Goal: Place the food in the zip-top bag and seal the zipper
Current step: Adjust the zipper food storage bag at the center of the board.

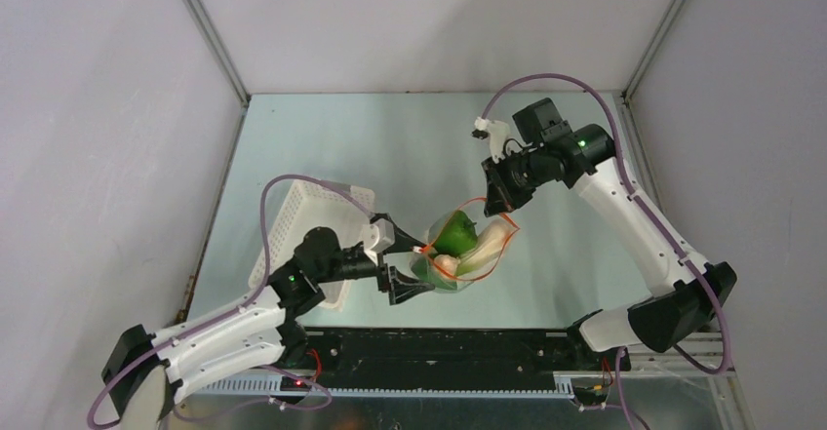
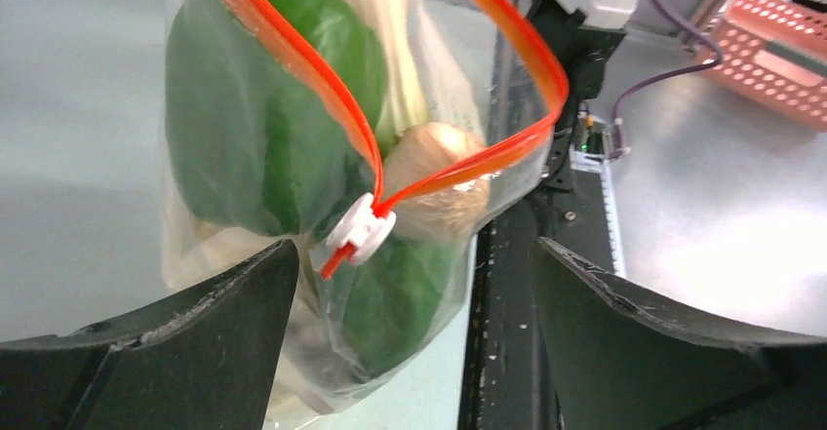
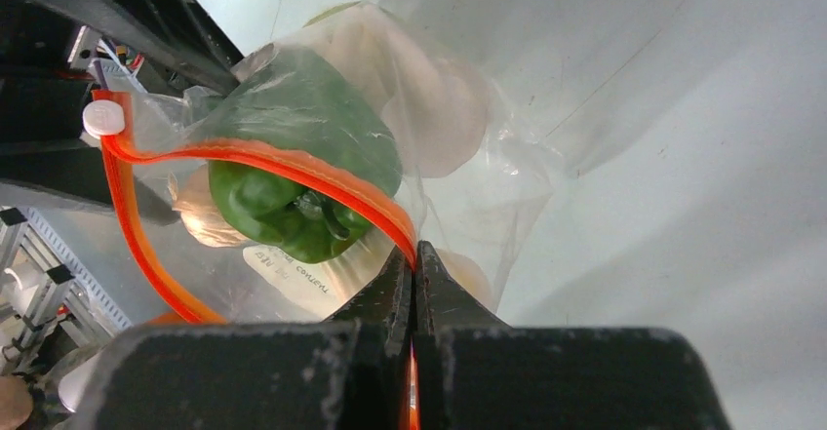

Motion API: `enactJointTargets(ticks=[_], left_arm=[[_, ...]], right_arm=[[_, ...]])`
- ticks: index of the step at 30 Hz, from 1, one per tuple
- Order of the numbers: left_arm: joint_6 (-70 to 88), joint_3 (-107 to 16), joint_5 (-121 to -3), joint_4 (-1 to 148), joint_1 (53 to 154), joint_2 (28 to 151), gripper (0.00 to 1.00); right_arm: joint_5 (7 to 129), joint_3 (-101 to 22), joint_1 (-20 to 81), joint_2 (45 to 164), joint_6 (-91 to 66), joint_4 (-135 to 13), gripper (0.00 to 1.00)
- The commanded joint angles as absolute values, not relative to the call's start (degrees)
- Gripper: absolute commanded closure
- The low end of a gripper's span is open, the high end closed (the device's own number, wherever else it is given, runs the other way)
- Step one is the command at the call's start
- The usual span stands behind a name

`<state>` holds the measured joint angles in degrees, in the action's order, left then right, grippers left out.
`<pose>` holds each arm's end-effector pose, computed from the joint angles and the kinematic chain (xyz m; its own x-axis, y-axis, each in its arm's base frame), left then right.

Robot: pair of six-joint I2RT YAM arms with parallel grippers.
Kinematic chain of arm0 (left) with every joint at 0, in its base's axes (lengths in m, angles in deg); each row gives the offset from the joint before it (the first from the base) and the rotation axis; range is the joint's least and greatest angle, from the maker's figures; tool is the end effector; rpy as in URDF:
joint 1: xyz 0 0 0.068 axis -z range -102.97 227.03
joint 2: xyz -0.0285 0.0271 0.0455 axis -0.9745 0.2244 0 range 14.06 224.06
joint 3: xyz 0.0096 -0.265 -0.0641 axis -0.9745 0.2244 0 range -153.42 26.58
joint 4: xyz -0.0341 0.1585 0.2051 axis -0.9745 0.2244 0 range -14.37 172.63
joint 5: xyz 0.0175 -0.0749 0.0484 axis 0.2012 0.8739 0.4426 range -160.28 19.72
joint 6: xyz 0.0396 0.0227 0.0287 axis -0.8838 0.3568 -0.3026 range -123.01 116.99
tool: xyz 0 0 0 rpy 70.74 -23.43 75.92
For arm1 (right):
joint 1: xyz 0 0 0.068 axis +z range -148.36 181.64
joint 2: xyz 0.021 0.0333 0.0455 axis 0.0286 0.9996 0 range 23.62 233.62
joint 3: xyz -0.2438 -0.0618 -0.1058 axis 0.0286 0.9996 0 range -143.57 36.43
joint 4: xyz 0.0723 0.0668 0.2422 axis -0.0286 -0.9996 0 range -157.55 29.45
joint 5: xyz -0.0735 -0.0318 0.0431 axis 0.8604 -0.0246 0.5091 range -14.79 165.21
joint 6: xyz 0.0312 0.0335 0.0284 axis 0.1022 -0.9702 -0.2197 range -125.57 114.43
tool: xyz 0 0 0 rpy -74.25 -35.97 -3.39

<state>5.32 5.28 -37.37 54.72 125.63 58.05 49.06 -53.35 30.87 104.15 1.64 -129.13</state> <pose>0.1066 -0.1501 0.2545 -0.1636 0.0015 -0.9865 0.9754 0.1498 -0.1615 0.2217 0.1421 0.3814 -0.6651 -0.5011 -0.5536 -0.7236 0.6155 0.3121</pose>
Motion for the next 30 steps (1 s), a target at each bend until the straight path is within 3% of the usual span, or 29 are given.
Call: enactJointTargets(ticks=[1, 20, 30], left_arm=[[-0.01, 5.13, -41.59, 52.72, 125.26, 60.85, 0.06], [9.53, 13.14, -28.28, 23.13, 113.30, 64.39, 0.11], [10.94, 12.82, -24.92, 20.40, 112.79, 64.73, 0.29]], right_arm=[[47.17, -55.24, 30.73, 104.12, 0.34, -129.38, 1.00], [44.36, -53.46, 32.63, 103.72, 5.85, -130.66, 1.00], [45.05, -52.77, 33.32, 102.96, 7.25, -130.61, 1.00]])
